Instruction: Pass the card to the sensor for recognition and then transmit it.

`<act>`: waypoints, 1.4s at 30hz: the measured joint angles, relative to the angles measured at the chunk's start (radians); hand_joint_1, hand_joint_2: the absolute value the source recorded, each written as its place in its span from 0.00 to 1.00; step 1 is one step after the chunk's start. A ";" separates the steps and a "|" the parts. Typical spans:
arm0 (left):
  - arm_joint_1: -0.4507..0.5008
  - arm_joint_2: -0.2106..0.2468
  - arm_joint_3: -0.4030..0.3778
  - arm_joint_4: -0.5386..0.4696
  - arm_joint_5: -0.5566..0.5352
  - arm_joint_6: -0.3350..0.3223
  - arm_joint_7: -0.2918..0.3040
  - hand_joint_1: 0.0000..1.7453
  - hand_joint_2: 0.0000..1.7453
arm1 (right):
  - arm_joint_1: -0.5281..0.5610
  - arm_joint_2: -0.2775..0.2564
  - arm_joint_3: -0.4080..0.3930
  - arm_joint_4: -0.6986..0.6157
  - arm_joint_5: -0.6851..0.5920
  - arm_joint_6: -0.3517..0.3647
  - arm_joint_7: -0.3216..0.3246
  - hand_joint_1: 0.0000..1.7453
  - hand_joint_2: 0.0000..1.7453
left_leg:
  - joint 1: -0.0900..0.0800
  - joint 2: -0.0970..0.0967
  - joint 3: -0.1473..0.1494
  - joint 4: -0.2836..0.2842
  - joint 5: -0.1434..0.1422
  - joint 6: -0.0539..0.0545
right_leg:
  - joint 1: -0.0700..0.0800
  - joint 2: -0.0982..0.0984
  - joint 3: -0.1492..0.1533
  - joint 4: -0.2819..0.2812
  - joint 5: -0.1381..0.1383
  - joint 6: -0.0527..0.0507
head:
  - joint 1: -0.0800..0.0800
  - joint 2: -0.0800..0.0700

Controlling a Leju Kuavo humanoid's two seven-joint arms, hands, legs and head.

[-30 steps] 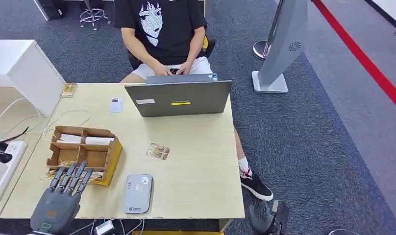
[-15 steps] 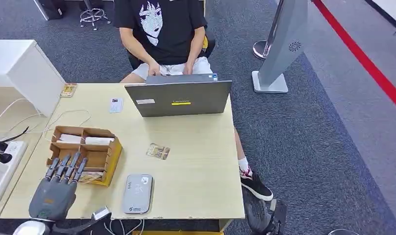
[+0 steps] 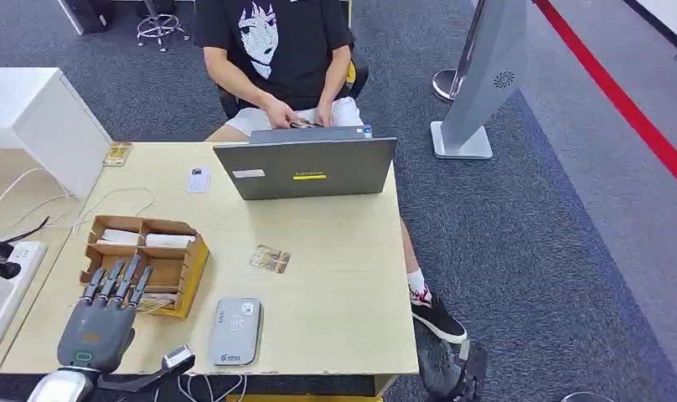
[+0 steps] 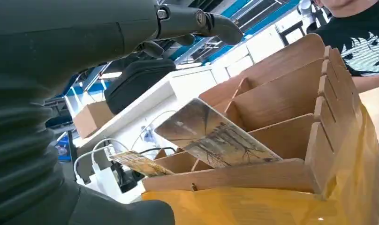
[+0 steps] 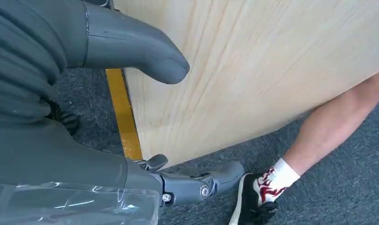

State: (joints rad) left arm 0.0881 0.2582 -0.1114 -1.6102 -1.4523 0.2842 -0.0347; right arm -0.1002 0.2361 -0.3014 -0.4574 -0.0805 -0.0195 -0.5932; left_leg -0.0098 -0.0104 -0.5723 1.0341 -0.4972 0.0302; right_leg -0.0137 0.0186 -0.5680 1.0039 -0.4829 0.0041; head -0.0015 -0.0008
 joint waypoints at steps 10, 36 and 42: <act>-0.020 -0.027 0.000 0.021 -0.005 -0.005 0.000 0.00 1.00 | 0.000 0.000 0.005 0.000 0.006 0.003 0.006 0.00 1.00 | 0.000 0.000 0.000 0.000 0.000 0.000 | 0.000 0.000 0.000 0.000 0.000 0.000 | 0.000 0.000; -0.019 -0.040 0.000 0.022 0.018 -0.041 0.004 1.00 1.00 | 0.002 0.000 0.007 0.000 0.007 0.006 0.012 0.00 1.00 | 0.000 0.000 0.000 0.000 0.000 0.000 | 0.000 0.000 0.000 0.000 0.000 0.000 | 0.000 0.000; -0.020 -0.042 0.013 -0.013 0.110 0.002 -0.013 1.00 1.00 | 0.005 0.000 0.007 0.000 0.007 0.006 0.013 0.00 1.00 | 0.000 0.000 0.000 0.000 0.000 0.000 | 0.000 0.000 0.000 0.000 0.000 0.000 | 0.000 0.000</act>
State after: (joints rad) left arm 0.0682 0.2167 -0.0984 -1.6237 -1.3419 0.2858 -0.0474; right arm -0.0949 0.2365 -0.2941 -0.4574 -0.0732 -0.0134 -0.5798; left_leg -0.0095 -0.0106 -0.5722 1.0342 -0.4972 0.0302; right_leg -0.0135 0.0186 -0.5682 1.0039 -0.4829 0.0041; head -0.0011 -0.0008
